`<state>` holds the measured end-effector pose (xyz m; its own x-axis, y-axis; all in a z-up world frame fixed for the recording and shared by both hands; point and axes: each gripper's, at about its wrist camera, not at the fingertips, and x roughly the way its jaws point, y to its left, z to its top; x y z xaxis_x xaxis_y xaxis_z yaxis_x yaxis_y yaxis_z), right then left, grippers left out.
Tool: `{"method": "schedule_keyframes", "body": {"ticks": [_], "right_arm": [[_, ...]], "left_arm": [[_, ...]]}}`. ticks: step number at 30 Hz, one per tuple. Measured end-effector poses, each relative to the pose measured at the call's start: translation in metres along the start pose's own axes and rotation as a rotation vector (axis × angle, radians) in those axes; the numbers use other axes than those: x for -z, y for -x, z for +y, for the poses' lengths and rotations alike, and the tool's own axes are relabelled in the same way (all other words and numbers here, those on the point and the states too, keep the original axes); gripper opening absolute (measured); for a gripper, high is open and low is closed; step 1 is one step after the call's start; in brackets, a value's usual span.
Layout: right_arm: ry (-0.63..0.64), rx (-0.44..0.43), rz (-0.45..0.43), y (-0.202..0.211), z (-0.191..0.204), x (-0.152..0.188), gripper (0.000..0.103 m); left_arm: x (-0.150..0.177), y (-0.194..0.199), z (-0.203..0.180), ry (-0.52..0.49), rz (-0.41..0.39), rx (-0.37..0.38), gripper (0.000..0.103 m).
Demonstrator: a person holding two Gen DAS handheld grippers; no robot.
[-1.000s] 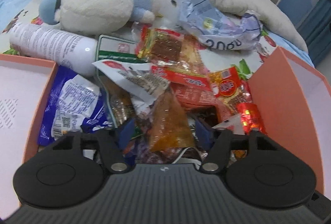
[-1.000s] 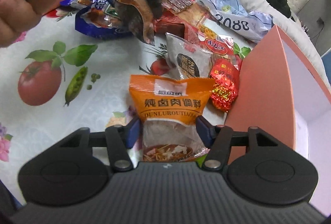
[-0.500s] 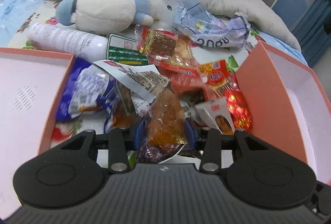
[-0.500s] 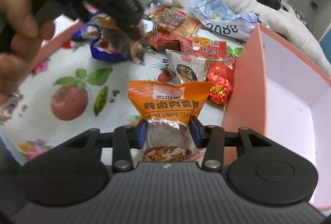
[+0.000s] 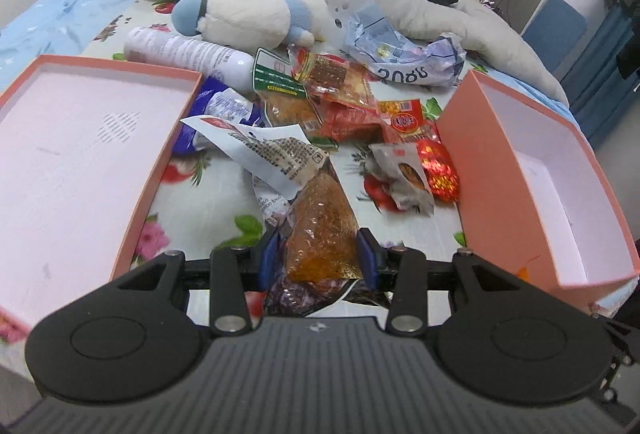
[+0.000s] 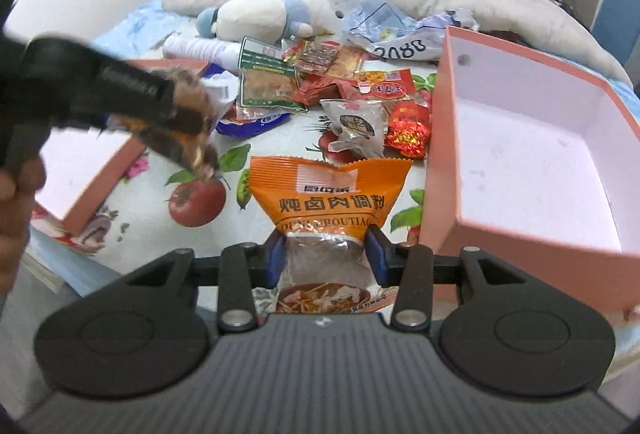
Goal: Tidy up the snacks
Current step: 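Carry both packets over the deep pink box and open both grippers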
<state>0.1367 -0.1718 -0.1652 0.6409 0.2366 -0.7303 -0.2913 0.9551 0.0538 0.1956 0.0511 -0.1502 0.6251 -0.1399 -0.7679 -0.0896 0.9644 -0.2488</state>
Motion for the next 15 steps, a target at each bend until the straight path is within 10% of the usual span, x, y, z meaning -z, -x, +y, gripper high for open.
{"method": "schedule_keyframes", "body": {"ticks": [15], "right_arm": [[-0.150, 0.027, -0.142, 0.084, -0.020, 0.009, 0.045]], "left_arm": [[0.049, 0.074, -0.035, -0.034, -0.039, 0.066, 0.046]]}}
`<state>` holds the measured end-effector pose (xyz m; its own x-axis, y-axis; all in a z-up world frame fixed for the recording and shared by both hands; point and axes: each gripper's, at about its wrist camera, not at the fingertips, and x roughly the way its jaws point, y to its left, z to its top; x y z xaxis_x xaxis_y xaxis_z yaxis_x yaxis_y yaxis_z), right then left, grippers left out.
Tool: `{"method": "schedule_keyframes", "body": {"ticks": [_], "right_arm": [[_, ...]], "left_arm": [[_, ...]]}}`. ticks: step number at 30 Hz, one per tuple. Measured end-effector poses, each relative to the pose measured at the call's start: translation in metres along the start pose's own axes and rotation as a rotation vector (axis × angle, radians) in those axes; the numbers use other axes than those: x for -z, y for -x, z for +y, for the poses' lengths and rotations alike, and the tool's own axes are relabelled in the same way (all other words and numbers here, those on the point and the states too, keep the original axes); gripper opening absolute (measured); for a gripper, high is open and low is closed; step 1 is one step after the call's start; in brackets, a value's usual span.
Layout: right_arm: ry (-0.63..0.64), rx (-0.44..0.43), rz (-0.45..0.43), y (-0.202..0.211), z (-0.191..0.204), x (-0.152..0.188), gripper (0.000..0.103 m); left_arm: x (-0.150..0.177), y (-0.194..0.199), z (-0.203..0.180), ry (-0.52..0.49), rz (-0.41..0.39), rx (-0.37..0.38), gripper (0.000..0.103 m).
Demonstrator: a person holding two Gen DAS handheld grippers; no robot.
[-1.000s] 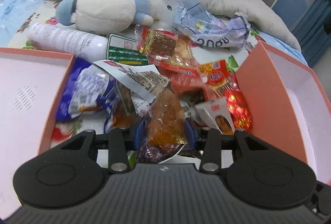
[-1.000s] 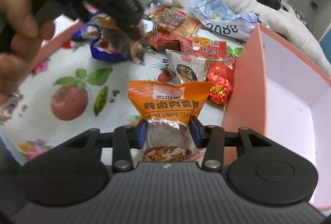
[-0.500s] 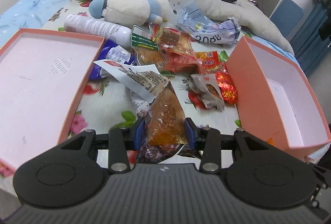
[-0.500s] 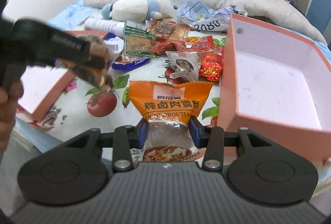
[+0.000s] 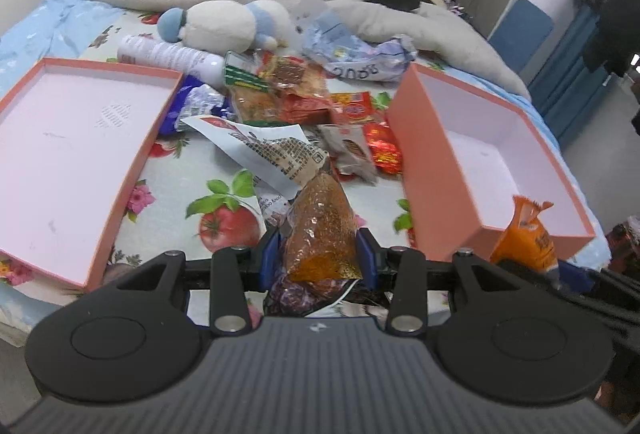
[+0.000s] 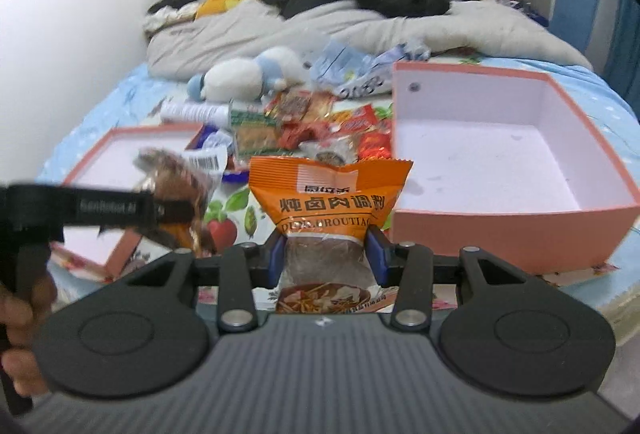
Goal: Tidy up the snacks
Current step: 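Carry both packets over the deep pink box and open both grippers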
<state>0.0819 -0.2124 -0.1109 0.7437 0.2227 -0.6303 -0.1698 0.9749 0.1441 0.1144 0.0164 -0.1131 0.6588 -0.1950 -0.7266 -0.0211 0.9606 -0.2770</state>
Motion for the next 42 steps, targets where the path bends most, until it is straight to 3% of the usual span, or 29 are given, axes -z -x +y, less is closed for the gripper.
{"method": "schedule_keyframes", "body": {"ticks": [11, 20, 29, 35, 42], "right_arm": [[-0.019, 0.067, -0.059, 0.043, -0.018, 0.000, 0.045], [-0.068, 0.101, -0.071, 0.048, -0.041, -0.002, 0.045], [-0.119, 0.139, -0.061, 0.026, -0.078, -0.026, 0.045], [-0.124, 0.155, -0.064, 0.005, -0.105, -0.050, 0.045], [-0.136, 0.174, -0.065, -0.027, -0.145, -0.080, 0.045]], "left_arm": [[0.002, 0.029, -0.040, -0.059, -0.030, 0.066, 0.046], [-0.008, 0.024, -0.077, -0.115, -0.034, 0.118, 0.046], [-0.044, -0.014, -0.118, -0.152, -0.022, 0.164, 0.046], [-0.072, -0.050, -0.153, -0.214, -0.004, 0.193, 0.046], [-0.104, -0.098, -0.183, -0.219, 0.024, 0.213, 0.046]]}}
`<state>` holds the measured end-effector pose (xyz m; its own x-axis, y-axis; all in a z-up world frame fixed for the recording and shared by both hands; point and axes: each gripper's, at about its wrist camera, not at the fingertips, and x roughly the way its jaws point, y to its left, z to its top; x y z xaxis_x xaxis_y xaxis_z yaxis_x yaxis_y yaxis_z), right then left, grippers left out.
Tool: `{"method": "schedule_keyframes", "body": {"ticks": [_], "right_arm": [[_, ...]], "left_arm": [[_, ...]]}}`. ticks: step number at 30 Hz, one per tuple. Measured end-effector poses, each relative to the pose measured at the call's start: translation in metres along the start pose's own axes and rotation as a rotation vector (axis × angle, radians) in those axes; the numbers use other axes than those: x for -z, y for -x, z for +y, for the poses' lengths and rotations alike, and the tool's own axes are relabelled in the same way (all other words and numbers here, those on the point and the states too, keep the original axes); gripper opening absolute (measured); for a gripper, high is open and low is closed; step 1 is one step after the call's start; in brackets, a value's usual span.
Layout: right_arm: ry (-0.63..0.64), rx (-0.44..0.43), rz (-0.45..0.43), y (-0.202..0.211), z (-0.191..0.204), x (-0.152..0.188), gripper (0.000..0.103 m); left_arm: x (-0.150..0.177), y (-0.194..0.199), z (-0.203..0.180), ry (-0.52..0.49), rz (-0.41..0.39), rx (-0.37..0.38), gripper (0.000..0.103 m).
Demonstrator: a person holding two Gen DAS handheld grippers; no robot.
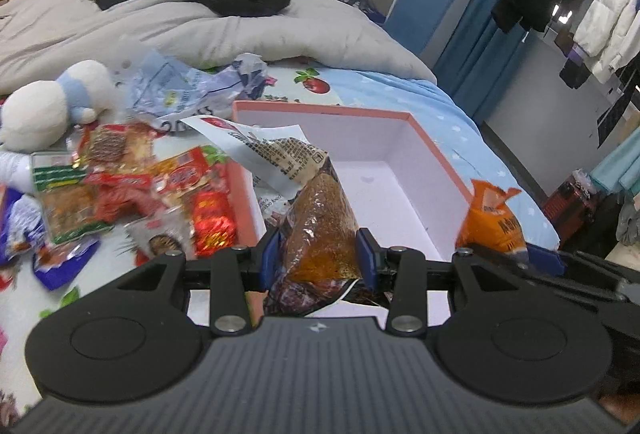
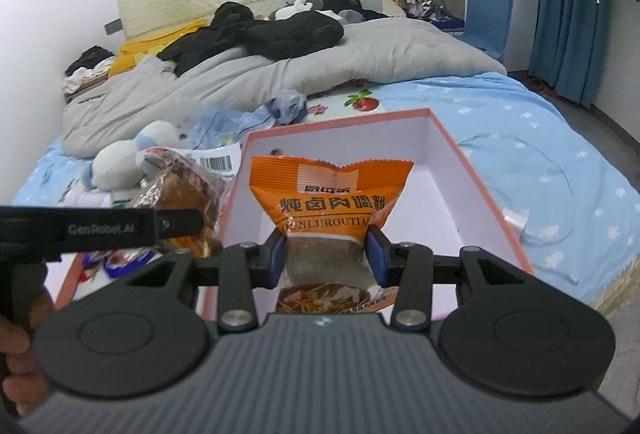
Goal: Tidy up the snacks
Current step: 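Carry both packets over the deep pink box and open both grippers, then withdraw both tools from the deep box back toward the snack pile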
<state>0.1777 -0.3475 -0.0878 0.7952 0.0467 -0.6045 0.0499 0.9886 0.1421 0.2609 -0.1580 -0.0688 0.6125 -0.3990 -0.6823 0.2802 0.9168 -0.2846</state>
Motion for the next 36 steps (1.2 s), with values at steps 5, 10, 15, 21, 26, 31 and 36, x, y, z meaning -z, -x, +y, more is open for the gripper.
{"method": "schedule_keyframes", "body": {"ticks": [5, 10, 15, 21, 26, 31, 36], "right_arm": [[-0.007, -0.012, 0.023, -0.037, -0.014, -0.016, 0.045], [-0.008, -0.026, 0.063, -0.074, -0.020, -0.019, 0.045], [-0.024, -0.030, 0.106, -0.106, -0.031, -0.017, 0.045], [-0.044, -0.035, 0.161, -0.128, -0.035, -0.008, 0.047], [-0.066, -0.020, 0.185, -0.129, -0.034, -0.005, 0.063], [-0.065, -0.017, 0.155, -0.103, -0.029, -0.004, 0.063], [-0.057, -0.028, 0.098, -0.063, -0.016, -0.004, 0.063]], "left_arm": [[-0.019, -0.040, -0.005, -0.035, 0.042, -0.002, 0.046], [-0.034, -0.084, -0.004, -0.048, 0.099, -0.018, 0.046], [-0.038, -0.115, -0.002, -0.070, 0.137, -0.020, 0.046], [-0.037, -0.132, 0.011, 0.001, 0.171, -0.007, 0.051], [-0.037, -0.120, 0.007, -0.033, 0.129, -0.034, 0.065], [-0.031, -0.090, 0.002, -0.041, 0.093, -0.029, 0.065], [-0.020, -0.041, -0.002, -0.039, 0.043, -0.026, 0.065]]}}
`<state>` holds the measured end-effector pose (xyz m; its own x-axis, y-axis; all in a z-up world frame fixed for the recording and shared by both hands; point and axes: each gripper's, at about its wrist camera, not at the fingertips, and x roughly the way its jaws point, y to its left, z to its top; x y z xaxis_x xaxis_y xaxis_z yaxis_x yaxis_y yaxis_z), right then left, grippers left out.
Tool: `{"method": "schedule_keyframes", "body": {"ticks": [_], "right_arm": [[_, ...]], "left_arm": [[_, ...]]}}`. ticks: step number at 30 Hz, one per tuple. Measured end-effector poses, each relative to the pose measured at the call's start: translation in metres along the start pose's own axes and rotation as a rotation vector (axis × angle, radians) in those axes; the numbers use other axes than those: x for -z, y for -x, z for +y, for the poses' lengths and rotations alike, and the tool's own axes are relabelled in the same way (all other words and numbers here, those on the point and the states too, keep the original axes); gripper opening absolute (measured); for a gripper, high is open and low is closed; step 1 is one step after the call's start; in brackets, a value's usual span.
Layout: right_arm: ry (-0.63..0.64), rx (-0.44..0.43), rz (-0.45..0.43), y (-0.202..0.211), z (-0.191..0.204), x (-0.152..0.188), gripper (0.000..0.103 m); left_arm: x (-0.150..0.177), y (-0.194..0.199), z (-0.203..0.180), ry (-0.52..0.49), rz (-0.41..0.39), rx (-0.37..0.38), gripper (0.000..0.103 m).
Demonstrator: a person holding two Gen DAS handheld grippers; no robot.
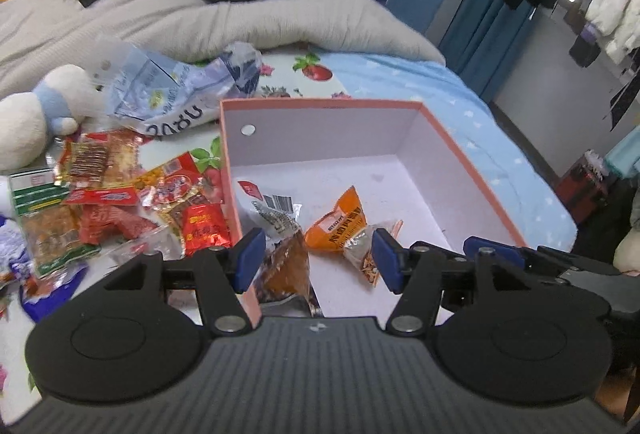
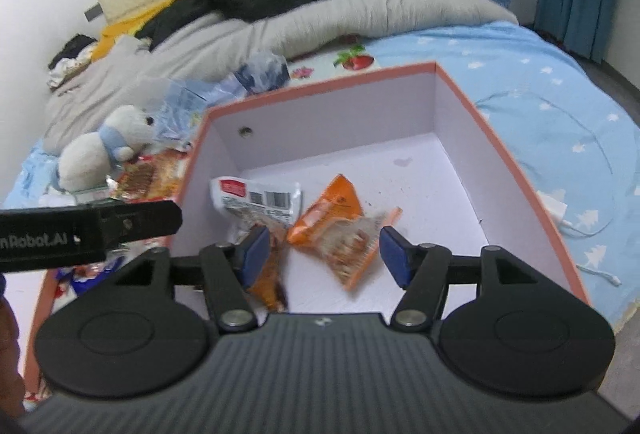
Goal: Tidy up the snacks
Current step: 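Withdraw both tools from the deep box back toward the snack pile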
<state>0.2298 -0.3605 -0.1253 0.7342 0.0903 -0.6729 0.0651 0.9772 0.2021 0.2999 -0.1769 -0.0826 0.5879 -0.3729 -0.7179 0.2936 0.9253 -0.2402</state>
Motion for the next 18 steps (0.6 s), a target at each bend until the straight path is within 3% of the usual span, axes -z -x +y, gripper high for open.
{"method": "schedule_keyframes", "body": {"ticks": [18], "right_arm": [[0.042, -0.070, -0.141, 0.118, 0.059, 0.054, 0.063]], "left_arm": [[0.081, 0.164, 0.011, 0.002, -0.150, -0.023, 0.065]]}}
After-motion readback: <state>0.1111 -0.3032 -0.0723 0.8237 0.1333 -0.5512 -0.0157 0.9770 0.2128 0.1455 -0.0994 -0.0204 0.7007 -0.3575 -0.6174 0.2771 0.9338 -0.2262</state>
